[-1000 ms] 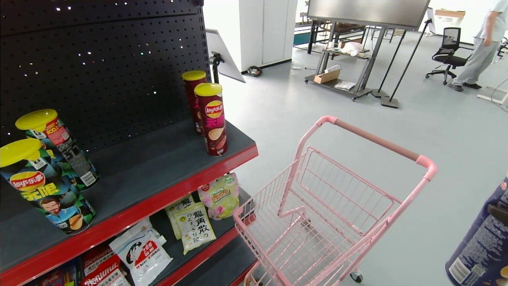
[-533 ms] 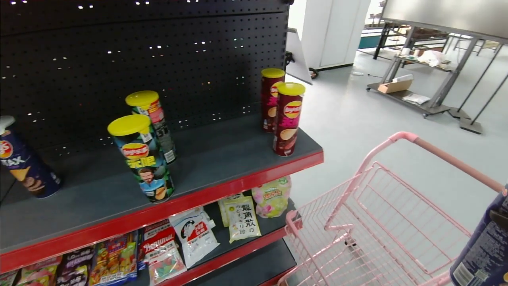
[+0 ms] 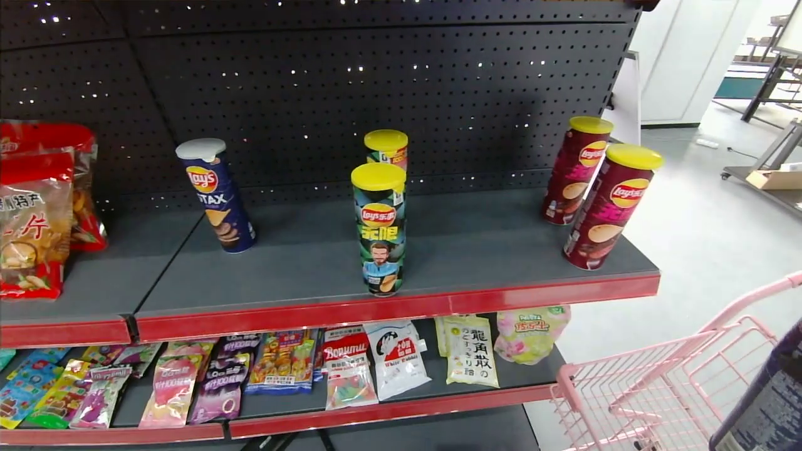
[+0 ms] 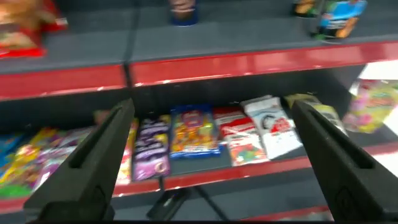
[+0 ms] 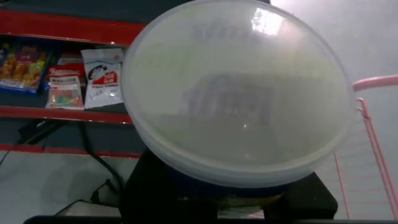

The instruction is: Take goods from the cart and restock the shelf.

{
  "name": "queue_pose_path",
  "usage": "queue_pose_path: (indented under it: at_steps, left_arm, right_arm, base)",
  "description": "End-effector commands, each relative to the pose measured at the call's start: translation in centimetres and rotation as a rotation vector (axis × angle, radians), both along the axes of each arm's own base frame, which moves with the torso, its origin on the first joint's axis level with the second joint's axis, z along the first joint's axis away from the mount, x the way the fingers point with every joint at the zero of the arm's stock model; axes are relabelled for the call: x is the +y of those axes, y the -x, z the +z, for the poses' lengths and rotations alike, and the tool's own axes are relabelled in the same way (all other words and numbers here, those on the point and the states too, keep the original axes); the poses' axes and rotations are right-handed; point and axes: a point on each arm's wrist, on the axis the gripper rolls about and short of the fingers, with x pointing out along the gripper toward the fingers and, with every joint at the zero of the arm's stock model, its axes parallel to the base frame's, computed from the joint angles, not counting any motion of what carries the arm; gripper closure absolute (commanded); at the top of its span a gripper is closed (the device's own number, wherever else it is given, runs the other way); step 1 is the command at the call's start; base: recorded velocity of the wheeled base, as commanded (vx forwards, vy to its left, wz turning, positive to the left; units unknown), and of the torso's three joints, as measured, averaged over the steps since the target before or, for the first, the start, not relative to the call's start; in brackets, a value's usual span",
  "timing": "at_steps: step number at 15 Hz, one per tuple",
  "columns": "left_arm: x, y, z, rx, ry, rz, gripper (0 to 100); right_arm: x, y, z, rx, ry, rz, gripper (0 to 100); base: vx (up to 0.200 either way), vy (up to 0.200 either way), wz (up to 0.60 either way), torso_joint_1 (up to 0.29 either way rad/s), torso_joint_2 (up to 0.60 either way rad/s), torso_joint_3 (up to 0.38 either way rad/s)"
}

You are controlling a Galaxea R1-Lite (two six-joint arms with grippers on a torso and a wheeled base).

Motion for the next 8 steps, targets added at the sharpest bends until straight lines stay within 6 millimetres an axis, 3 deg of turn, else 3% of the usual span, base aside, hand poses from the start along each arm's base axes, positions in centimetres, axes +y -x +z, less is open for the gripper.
queue_pose_path:
  at_steps: [1,5,8]
  left_arm:
    - [0.0,0.0,0.0,0.002,0.0,-0.002,0]
    - [0.0,0.0,0.0,0.002,0.0,-0.002,0]
    - [0.0,0.0,0.0,0.002,0.0,-0.002,0]
  right_arm:
    - [0.0,2.4,-0.5,-0.094,0.002,0.017,100]
    - [0.1,5.1,-1.4,-0.207,-0.019,0.11,100]
    - [0.1,5.9,-2.9,-0.221,-0.022,0.13,100]
  base:
    - [0.0,0.0,0.0,0.0,0.0,0.0]
    - [0.0,0.0,0.0,0.0,0.0,0.0]
    - [0.0,0.2,0.0,-0.002,0.0,0.001]
